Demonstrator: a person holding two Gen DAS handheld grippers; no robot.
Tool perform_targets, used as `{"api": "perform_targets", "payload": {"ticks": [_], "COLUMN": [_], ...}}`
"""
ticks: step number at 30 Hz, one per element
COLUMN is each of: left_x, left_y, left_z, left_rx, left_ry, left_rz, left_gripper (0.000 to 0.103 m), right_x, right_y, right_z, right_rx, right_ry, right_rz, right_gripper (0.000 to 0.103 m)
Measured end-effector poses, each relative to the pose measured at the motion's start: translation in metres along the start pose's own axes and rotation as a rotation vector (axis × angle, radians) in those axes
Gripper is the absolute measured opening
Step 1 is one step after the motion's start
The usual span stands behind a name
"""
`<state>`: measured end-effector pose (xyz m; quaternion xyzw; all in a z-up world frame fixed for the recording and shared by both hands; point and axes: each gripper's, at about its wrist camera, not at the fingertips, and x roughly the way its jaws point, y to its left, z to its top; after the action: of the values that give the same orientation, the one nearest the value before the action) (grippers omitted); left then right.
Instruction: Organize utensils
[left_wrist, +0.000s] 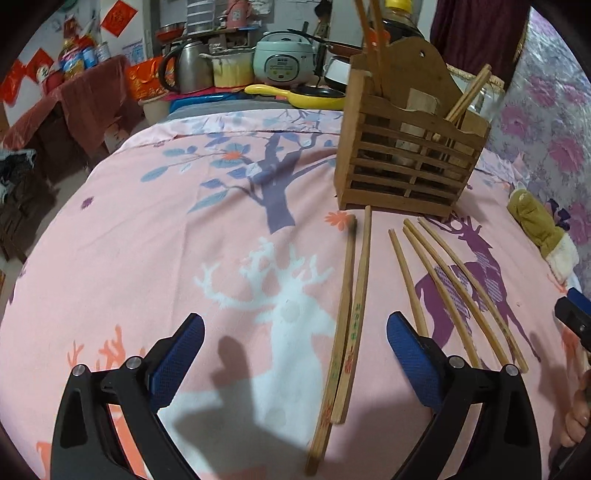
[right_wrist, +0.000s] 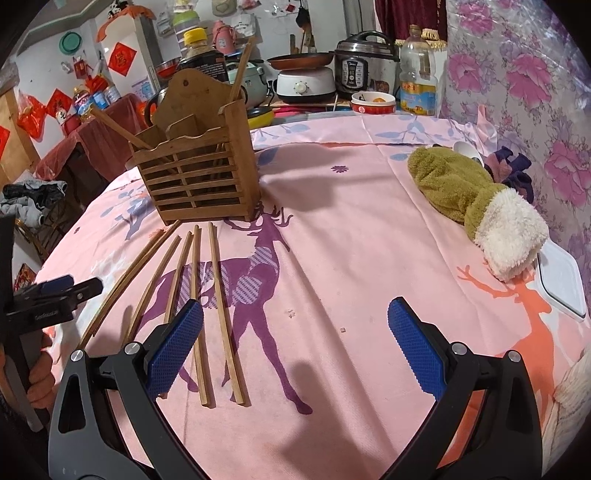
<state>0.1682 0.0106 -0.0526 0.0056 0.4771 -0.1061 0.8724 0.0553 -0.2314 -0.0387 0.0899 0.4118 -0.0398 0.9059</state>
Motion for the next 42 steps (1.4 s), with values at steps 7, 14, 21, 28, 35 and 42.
{"api": "perform_targets", "payload": {"ticks": [7,14,21,28,35,42], "left_x": [-0.011,-0.021,-0.015,-0.018,-0.018,-0.019], "left_y": [0.009,0.006,0.023,0.031,0.016,0.016], "left_z": [-0.026,-0.056,-0.047,-0.041,-0.047,-0.046], "left_rx": [0.031,0.138,0.121,0.094,0.147,0.138], "left_ry": [0.036,0.086,0.049,0.037,0.045,0.030], "left_rz": [-0.036,-0.072,0.088,0.061,0.001,-0.014], "left_gripper": [0.097,0.093,0.072,0.071,0.036,0.010], "right_x": [0.001,0.002,0.003,0.000,-0.002,-0.003], "right_y": [-0.002,-0.001,-0.001,0.001,0.007,0.012], "right_z": [0.000,-0.001,0.000,0.000,-0.002,-0.004], "right_rx": [0.009,0.006,0.003,-0.010,-0.029,-0.049], "right_ry": [0.006,0.010,0.010,0.000,-0.006,0.019], "right_rz": [0.011,0.011,0.006,0.010,0.040,0.104], "right_gripper": [0.097,0.097,0.097,0.097,0.094,0.067]}}
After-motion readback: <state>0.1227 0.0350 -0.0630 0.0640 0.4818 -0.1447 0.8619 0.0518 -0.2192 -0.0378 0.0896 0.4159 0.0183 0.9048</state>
